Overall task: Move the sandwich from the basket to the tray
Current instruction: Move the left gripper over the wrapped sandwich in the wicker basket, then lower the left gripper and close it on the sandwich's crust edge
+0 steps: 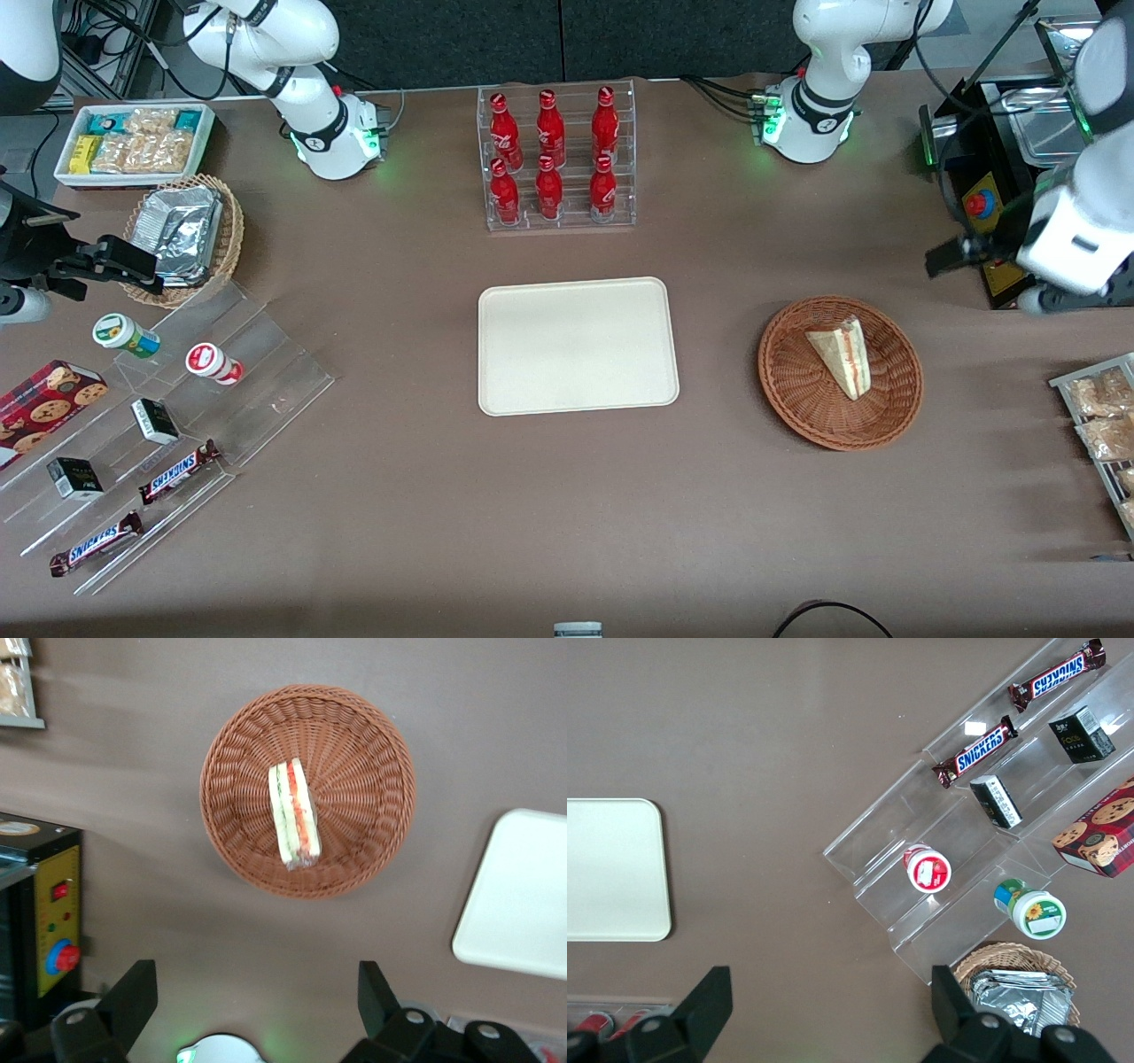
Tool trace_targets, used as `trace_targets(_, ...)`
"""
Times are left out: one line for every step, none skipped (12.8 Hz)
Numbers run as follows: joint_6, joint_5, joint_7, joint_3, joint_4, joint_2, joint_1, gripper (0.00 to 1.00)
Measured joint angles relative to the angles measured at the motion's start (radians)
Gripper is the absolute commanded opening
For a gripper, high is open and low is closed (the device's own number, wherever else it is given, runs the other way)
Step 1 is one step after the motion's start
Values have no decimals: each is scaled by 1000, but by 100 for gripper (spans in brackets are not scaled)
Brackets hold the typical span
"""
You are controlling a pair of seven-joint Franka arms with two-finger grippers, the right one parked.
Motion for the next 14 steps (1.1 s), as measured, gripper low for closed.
trace_targets(38,0,-15,0,-17,22,0,100)
trace_targets(97,0,-30,0,-49,34,0,100)
trace_targets(163,0,-42,0,-93,37,0,100)
trace_targets(224,1,-55,2,-140,35,1,100)
trace_targets(279,1,-77,10,-185,33,1,100)
trace_targets(336,1,-110,20,-228,32,2,100)
trace_targets(400,1,-149,27,-270,31,3,100)
trace_targets(477,1,-186,30,-319,32,4,100)
trace_targets(554,1,-216,30,-371,32,5,100)
trace_targets(626,1,-248,30,-424,33,5,100)
trace_targets(693,1,-279,30,-477,35,5,100)
trace_targets(753,1,-306,30,-525,38,5,100)
trace_targets(802,1,-330,30,-566,42,5,100)
trace_targets(836,1,-354,30,-595,45,5,100)
